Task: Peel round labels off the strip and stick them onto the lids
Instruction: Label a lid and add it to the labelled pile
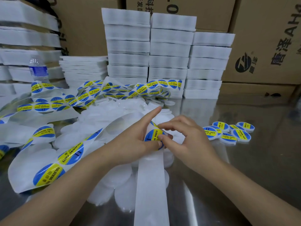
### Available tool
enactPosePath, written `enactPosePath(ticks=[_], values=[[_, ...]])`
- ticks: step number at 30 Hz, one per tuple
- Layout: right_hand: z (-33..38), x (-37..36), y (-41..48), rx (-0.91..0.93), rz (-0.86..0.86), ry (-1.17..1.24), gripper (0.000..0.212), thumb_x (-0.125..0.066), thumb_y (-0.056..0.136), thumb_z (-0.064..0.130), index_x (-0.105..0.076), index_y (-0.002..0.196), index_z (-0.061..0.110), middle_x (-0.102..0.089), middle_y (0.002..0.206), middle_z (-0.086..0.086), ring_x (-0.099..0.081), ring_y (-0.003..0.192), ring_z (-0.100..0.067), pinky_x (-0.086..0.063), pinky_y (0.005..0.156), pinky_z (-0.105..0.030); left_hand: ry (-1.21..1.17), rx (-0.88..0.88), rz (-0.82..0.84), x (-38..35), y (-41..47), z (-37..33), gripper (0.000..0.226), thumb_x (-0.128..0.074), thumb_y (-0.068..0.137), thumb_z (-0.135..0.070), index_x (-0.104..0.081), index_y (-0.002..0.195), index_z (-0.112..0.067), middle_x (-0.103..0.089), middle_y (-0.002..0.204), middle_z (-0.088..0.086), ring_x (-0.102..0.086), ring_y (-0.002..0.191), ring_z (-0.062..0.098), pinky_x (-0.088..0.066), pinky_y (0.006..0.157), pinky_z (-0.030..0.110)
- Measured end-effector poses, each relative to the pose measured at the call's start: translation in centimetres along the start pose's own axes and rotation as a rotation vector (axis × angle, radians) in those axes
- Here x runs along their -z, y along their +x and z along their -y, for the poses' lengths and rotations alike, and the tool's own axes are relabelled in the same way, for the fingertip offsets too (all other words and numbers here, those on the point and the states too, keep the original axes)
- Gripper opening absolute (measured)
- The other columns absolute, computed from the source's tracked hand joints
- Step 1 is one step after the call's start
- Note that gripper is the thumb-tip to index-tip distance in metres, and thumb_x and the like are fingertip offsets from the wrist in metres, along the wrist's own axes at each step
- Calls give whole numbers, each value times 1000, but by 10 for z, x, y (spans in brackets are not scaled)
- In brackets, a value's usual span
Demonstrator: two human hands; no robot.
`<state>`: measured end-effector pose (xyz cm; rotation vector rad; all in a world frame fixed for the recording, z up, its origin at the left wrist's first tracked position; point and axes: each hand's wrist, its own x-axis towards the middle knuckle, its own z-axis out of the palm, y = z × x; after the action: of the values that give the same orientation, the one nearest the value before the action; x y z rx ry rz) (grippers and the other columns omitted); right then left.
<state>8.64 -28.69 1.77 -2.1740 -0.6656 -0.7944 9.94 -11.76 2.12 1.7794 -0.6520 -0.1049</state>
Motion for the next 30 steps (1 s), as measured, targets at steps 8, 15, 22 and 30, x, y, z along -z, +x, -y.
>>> enactPosePath(ticks=[8,15,22,30], values=[[1,0,0,48,-76,-16,11,-69,74,14,-75,83,16,-64,73,11,-55,76,-8,-43,73,-28,158,-26,-64,0,3,3,78,-54,74,-17,-27,131,-64,-59,127,-3,-59,114,16,-42,104,47],[1,2,0,51,-26,-66,6,-67,74,16,-72,74,18,-62,69,13,-50,74,-7,-38,72,-25,169,-34,-32,1,3,3,85,-59,71,-15,-27,137,-57,-63,104,-8,-59,81,6,-50,90,37],[2,4,0,62,1,-79,7,-74,74,11,-74,77,18,-68,73,6,-55,74,-13,-42,73,-31,163,-30,-9,1,2,0,86,-56,71,-11,-26,137,-56,-61,108,-8,-59,86,9,-50,89,38],[5,5,-1,53,60,-68,9,-72,71,6,-67,70,14,-62,68,7,-52,73,-12,-41,72,-29,119,-9,11,-1,-1,-3,87,-61,78,-4,-22,142,-47,-36,44,-16,-37,44,1,-32,45,8]])
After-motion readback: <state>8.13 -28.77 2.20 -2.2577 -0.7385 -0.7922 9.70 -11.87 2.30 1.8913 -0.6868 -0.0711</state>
